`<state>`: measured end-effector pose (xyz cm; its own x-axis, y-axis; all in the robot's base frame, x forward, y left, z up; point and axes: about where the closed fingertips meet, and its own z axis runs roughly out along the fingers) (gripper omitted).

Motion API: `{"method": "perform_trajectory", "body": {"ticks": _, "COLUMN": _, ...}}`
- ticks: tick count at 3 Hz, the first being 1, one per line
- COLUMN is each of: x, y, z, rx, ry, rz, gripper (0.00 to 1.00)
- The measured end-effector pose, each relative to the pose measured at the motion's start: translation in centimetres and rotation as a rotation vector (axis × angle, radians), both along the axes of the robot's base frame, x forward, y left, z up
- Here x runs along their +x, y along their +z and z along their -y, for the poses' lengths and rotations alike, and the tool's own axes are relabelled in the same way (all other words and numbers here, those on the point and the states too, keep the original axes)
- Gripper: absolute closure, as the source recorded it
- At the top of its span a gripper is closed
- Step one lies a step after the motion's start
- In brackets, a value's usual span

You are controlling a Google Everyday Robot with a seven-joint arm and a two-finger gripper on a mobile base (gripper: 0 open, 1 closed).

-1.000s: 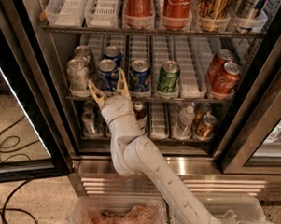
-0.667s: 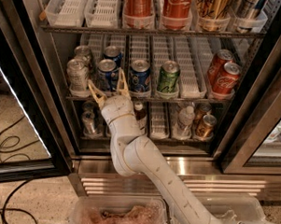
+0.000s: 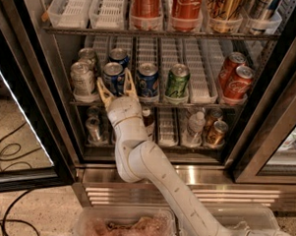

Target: Pick pepsi can from middle shelf of fridge

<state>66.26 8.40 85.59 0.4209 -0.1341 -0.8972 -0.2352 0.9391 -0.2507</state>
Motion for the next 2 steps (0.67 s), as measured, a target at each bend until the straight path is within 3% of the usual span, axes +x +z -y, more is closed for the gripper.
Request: {"method": "perform_trajectory", "body": {"ticks": 2, "x": 0.00, "y": 0.00, "z": 0.00, "rx": 0.000, "ry": 0.000, "rz": 0.000, "gripper": 0.89}}
